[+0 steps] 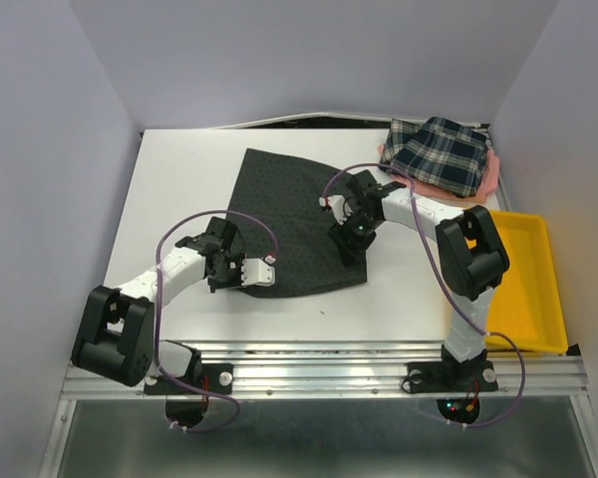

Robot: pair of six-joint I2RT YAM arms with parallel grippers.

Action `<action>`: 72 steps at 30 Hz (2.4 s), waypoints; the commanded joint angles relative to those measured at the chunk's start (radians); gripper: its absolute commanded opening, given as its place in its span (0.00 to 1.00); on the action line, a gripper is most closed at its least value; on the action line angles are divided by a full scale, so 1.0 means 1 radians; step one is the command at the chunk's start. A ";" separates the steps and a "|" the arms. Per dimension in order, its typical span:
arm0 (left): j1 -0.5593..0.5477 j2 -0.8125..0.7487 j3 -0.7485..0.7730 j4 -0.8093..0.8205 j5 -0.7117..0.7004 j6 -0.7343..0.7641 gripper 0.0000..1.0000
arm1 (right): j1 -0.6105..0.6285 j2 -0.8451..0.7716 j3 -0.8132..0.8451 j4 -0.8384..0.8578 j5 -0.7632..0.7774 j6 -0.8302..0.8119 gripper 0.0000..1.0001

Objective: Fold and stack the skirts
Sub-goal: Fold the skirt

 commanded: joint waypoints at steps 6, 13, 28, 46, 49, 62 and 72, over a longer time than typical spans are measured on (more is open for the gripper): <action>-0.001 0.031 0.452 -0.628 0.177 0.112 0.00 | 0.004 0.039 -0.007 0.048 0.082 -0.023 0.63; -0.084 0.100 0.297 -0.636 0.051 0.056 0.12 | 0.004 0.038 -0.012 0.045 0.111 -0.030 0.63; -0.042 0.074 0.464 -0.560 0.114 -0.049 0.57 | 0.024 -0.019 -0.092 0.033 0.192 -0.070 0.63; 0.030 0.545 0.781 -0.029 0.241 -0.572 0.49 | 0.106 -0.283 -0.183 0.048 0.223 -0.195 0.54; 0.010 0.602 0.774 -0.024 0.199 -0.546 0.48 | 0.066 -0.289 -0.095 0.073 0.194 -0.118 0.57; -0.041 0.421 0.451 -0.211 0.168 -0.253 0.43 | -0.198 0.089 0.505 -0.042 0.110 -0.079 0.71; 0.086 0.453 0.847 -0.248 0.318 -0.364 0.52 | -0.198 0.332 0.772 -0.131 0.032 -0.147 0.63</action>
